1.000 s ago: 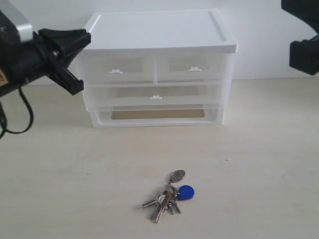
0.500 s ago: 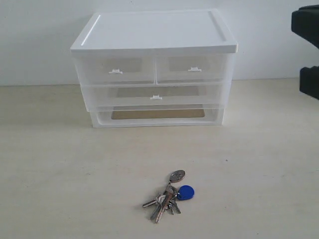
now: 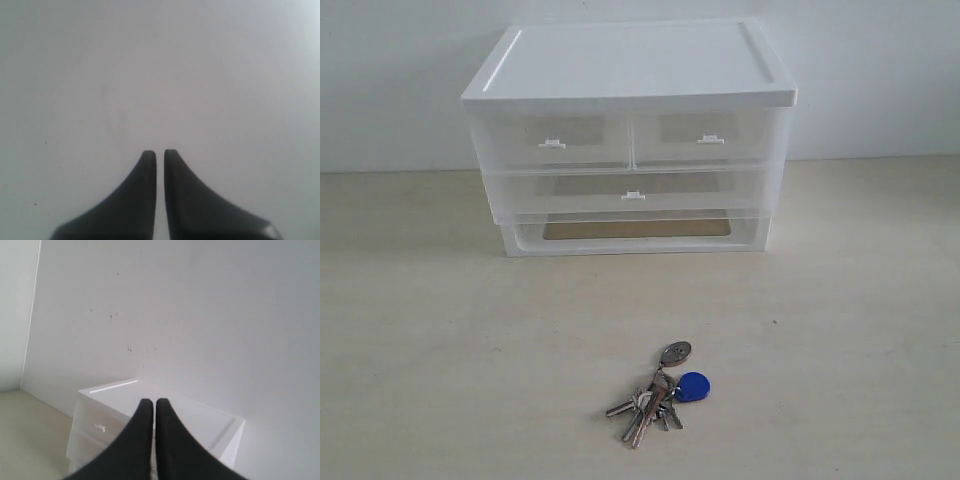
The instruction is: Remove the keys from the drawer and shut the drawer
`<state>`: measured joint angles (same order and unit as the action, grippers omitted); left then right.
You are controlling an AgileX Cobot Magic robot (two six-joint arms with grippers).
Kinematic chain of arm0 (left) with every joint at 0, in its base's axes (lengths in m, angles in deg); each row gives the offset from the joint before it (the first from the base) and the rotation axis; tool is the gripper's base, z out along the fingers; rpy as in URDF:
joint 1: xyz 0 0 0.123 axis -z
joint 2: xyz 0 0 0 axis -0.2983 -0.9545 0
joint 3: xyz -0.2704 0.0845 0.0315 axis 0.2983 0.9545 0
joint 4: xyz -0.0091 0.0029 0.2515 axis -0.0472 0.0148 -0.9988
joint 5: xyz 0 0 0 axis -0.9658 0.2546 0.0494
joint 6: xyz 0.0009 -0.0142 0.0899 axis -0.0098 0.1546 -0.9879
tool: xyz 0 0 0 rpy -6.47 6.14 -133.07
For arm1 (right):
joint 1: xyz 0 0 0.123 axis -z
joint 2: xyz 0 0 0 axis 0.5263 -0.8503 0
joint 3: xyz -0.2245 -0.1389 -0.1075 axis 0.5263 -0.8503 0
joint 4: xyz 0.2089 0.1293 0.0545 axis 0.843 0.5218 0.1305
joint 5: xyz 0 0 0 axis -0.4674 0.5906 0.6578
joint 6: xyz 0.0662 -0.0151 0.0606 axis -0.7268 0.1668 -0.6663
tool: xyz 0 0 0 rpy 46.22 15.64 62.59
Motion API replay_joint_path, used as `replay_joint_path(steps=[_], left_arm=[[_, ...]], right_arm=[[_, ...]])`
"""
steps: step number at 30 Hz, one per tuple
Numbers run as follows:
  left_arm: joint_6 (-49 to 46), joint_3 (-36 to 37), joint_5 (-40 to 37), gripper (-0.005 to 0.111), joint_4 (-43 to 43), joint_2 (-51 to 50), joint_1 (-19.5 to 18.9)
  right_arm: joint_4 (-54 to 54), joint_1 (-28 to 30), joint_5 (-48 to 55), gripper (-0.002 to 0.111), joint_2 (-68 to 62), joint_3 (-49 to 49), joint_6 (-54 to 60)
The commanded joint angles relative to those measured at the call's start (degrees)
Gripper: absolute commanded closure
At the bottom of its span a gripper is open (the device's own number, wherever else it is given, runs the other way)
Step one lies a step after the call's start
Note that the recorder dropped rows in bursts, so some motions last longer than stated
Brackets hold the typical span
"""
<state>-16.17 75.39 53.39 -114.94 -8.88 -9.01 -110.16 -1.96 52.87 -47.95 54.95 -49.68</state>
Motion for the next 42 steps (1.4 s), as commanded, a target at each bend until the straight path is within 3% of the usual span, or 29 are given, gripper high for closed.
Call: replay_joint_path(steps=[1,29,37,42], left_arm=[[1.1,2.0,-2.1,0.102,0.7,3.6,0.0],[-0.1,4.1,-2.3,0.102,0.7,4.2,0.0],[7.7,5.2,-2.3,0.102,0.8,4.2,0.0],[7.0,5.3,-9.4,0.102,7.3,5.9,-0.1]], right_arm=[[0.0,-0.1,-0.6,0.108,6.2,-1.9,-0.4],[0.0,-0.1,1.3,0.108,8.8,-2.2,-0.4],[0.0,-0.1,1.3,0.108,8.8,-2.2,-0.4],[0.0,-0.1,1.3,0.108,8.8,-2.2,-0.4]])
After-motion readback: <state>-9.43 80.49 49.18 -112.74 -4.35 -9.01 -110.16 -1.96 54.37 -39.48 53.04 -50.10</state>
